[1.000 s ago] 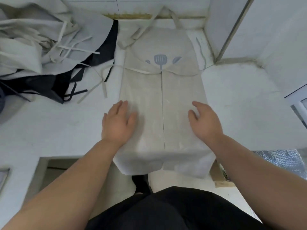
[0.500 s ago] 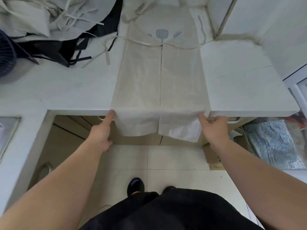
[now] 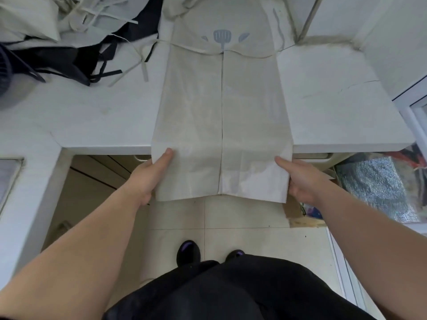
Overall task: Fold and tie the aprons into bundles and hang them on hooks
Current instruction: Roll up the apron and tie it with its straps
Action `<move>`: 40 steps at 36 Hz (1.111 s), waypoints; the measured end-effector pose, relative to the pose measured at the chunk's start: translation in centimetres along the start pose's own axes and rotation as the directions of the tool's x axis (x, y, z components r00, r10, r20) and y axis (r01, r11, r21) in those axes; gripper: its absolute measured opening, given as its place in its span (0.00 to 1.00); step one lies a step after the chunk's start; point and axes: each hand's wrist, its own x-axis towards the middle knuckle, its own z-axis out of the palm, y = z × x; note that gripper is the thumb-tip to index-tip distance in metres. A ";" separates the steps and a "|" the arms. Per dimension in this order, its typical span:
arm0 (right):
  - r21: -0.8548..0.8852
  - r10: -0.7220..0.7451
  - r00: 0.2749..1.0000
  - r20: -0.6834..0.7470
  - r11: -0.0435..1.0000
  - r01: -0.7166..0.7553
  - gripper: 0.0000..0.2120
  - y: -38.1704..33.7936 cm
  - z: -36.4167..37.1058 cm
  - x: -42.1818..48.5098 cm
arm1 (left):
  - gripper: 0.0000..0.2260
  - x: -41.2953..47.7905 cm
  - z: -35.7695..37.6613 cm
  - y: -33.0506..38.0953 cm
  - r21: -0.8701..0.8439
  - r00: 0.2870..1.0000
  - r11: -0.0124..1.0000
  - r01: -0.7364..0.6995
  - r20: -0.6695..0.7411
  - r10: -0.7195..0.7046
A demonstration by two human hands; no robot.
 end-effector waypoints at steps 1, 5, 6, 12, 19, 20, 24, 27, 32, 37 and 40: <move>0.024 0.028 0.999 0.030 0.999 -0.028 0.11 0.3 -0.1 -0.3 | 0.32 -0.4 0.0 -0.5 -0.013 0.999 1.000 0.005 0.037 -0.004; 0.049 0.075 0.995 0.064 0.996 -0.078 0.12 1.3 -0.4 -1.0 | 0.17 -1.2 0.0 -2.3 -0.063 0.997 0.998 0.028 0.067 -0.024; 0.045 0.070 0.996 0.062 0.996 -0.073 0.12 1.4 -0.5 -1.1 | 0.15 -1.3 -0.1 -2.6 -0.073 0.998 0.997 0.026 0.050 -0.023; -0.001 -0.064 0.998 0.029 0.998 0.064 0.09 0.8 -0.3 -2.1 | 0.04 -2.1 0.3 -2.4 -0.050 0.996 0.996 -0.068 -0.055 0.065; -0.178 -0.257 0.960 -0.109 0.955 0.235 0.12 0.5 -0.4 -3.3 | 0.22 -3.6 0.8 -1.7 0.052 0.948 0.965 -0.258 -0.178 0.263; -0.176 -0.262 0.960 -0.094 0.954 0.243 0.08 0.4 -0.5 -3.6 | 0.23 -4.1 0.7 -1.6 0.084 0.936 0.954 -0.286 -0.189 0.297; -0.078 -0.189 0.982 0.029 0.979 0.191 0.04 -0.7 -0.7 -4.4 | 0.10 -5.2 0.1 -0.4 0.156 0.918 0.921 -0.356 -0.128 0.377; 0.040 -0.115 0.984 0.136 0.993 0.110 0.07 -1.5 -1.2 -5.1 | 0.11 -5.7 -0.7 0.9 -0.005 0.959 0.961 -0.275 -0.068 0.274; -0.069 -0.100 0.987 0.122 0.992 0.109 0.19 -1.8 -1.2 -5.4 | 0.21 -5.7 -3.0 1.9 -0.139 0.984 0.985 -0.098 0.134 0.117; -0.220 -0.138 0.983 0.125 0.962 0.163 0.09 -1.5 -1.3 -5.2 | 0.08 -5.0 -3.2 1.4 -0.033 0.978 0.986 -0.163 0.124 0.166; -0.254 -0.164 0.981 0.099 0.950 0.184 0.03 -1.5 -1.2 -4.9 | 0.06 -4.3 -3.0 1.4 0.050 0.978 0.977 -0.208 0.011 0.208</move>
